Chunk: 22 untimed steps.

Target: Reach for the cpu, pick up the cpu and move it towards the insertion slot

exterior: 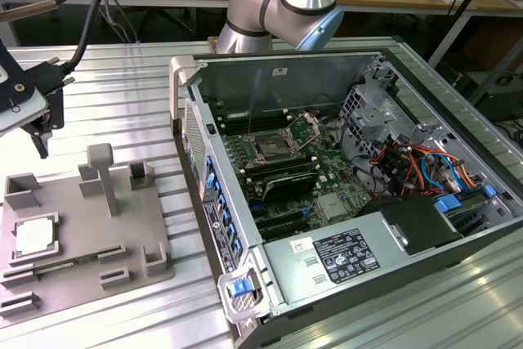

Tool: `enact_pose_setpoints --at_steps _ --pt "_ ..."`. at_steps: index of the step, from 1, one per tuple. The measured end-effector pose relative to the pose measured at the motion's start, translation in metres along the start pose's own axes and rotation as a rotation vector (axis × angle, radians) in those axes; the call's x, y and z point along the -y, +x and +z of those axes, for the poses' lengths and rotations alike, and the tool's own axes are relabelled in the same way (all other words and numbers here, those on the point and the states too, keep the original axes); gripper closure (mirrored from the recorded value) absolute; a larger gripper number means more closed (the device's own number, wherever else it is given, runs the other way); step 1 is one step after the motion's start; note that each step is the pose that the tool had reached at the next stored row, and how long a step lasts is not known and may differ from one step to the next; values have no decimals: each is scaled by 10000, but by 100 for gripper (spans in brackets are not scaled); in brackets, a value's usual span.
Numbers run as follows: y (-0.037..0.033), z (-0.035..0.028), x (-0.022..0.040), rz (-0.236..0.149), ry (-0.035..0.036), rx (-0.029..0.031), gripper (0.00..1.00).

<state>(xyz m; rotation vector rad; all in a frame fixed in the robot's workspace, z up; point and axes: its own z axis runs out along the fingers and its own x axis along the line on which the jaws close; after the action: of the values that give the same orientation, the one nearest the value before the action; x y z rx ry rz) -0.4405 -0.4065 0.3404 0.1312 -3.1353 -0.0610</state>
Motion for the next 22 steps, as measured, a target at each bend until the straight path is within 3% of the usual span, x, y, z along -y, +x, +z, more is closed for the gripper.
enact_pose_setpoints --at_steps 22 --pt "0 106 4 0 -1 0 34"
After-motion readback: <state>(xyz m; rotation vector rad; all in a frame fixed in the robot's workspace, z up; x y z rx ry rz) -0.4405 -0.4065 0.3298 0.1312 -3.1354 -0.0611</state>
